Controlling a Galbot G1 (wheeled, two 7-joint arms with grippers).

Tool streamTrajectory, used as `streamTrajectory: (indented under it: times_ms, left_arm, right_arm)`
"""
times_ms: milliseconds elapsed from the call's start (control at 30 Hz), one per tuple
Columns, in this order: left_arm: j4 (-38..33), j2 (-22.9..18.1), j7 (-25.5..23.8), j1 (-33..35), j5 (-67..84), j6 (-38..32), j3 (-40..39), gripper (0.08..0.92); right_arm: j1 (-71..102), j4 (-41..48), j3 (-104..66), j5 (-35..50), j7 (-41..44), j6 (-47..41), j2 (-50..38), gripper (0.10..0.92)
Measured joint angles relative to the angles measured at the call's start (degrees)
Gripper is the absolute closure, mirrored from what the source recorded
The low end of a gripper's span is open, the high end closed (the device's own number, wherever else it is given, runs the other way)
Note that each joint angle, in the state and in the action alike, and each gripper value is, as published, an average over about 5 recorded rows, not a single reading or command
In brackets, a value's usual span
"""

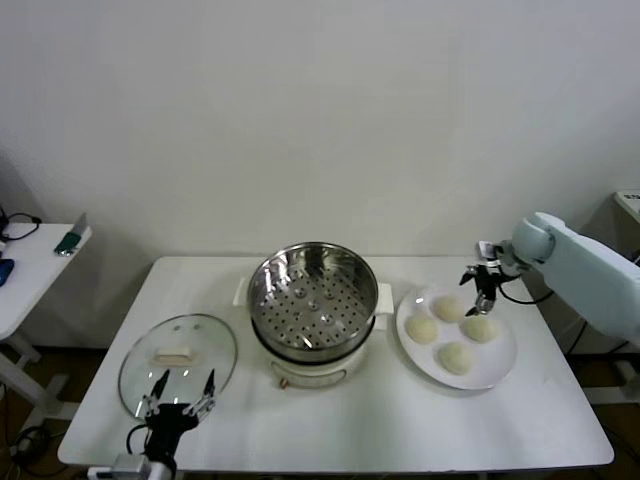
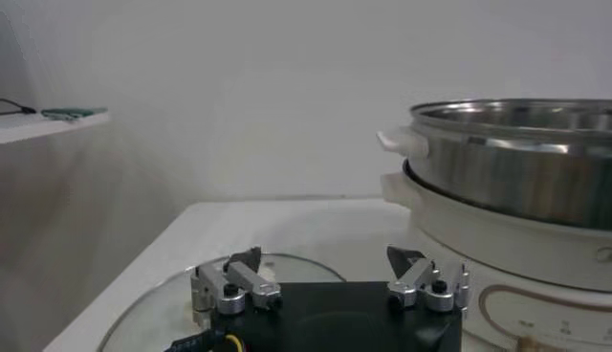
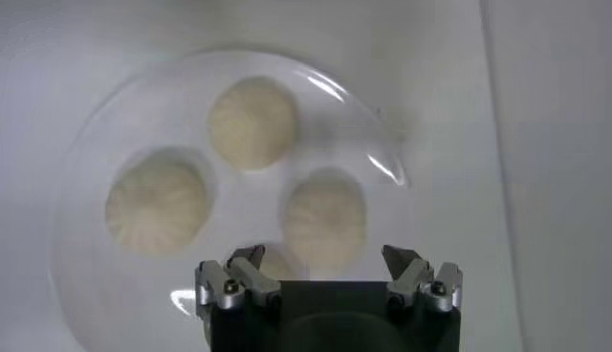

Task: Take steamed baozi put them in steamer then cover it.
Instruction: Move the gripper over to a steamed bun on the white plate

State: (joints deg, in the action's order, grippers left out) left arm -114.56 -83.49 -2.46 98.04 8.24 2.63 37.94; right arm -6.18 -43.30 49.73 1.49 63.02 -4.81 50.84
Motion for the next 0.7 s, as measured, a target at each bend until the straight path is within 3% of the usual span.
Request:
streamTrajectory:
  times_ms: [700]
  left_arm:
    - [1.3,0.2,0.1,0.2,0.1,-1.1,-0.5,0.177]
  right_arm:
    - [0.8,11.3,-1.6,-5.5,1.0,2.6,8.7,0.214]
